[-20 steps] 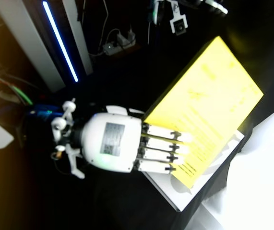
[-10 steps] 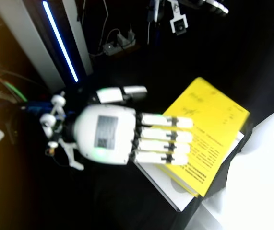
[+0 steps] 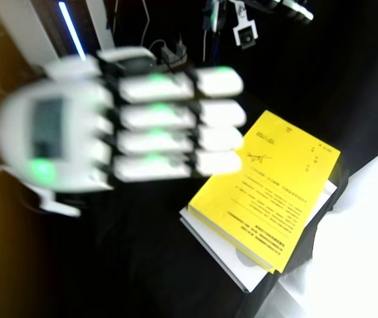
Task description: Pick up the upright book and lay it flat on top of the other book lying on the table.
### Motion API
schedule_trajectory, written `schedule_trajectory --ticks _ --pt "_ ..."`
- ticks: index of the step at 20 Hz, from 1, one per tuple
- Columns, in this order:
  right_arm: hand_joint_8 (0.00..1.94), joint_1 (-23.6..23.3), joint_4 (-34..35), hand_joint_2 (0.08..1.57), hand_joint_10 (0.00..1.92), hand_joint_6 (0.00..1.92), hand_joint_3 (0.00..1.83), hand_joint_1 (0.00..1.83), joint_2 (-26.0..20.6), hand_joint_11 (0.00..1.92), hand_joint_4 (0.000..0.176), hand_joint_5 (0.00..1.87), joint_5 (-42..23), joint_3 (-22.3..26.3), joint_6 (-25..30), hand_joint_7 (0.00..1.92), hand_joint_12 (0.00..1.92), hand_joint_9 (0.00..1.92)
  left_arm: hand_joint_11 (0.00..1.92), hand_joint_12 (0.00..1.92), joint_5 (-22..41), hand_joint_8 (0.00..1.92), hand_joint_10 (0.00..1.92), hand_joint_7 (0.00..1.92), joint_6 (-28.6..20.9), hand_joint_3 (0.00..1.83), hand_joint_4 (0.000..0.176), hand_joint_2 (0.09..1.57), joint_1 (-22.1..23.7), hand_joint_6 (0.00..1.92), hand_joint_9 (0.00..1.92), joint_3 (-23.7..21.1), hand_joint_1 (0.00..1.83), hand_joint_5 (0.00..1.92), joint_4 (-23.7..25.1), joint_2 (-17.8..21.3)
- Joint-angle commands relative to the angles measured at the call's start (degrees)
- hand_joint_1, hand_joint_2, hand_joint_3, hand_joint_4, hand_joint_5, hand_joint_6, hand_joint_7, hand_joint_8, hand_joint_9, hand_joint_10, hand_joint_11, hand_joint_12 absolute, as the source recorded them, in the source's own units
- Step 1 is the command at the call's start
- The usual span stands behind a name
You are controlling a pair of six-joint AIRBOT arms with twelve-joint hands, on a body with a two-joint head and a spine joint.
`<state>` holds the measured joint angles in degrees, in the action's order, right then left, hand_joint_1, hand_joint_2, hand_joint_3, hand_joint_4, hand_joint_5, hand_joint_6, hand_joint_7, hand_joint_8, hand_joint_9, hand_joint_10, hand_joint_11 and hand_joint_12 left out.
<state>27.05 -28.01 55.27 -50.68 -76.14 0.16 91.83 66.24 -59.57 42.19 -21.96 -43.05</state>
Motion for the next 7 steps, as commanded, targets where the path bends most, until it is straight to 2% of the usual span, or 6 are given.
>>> schedule_trajectory --ticks 1,2,4,7 --pt "0.0 -0.75 3.36 1.21 0.0 0.0 0.04 0.05 -0.65 0.0 0.017 0.0 -7.6 0.61 0.43 0.0 0.0 0.0 0.0 0.0 7.23 0.0 0.0 0.0 -0.2 0.0 0.176 1.15 0.4 0.0 0.0 0.06 0.38 0.0 0.68 0.69" --pt "0.0 -0.75 3.36 1.22 0.0 0.0 0.04 0.01 -1.53 0.0 0.0 0.0 -8.09 1.26 0.42 0.0 0.0 0.0 0.0 0.0 7.23 0.0 0.0 0.0 -0.2 0.0 0.176 1.14 0.37 0.0 0.0 0.07 0.38 0.0 0.63 0.76" --pt "0.0 -0.75 3.81 1.2 0.0 0.0 0.03 0.0 -2.93 0.0 0.0 0.0 -9.33 2.58 0.41 0.0 0.0 0.0 0.0 0.0 7.23 0.0 0.0 0.0 -0.2 0.0 0.176 1.13 0.34 0.0 0.0 0.11 0.38 0.0 0.6 0.93" --pt "0.0 -0.75 4.63 1.23 0.0 0.0 0.03 0.0 -4.53 0.0 0.0 0.0 -11.02 4.09 0.41 0.0 0.0 0.0 0.0 0.0 7.23 0.0 0.0 0.0 -0.2 0.0 0.176 1.11 0.34 0.0 0.0 0.23 0.26 0.0 0.6 1.04"
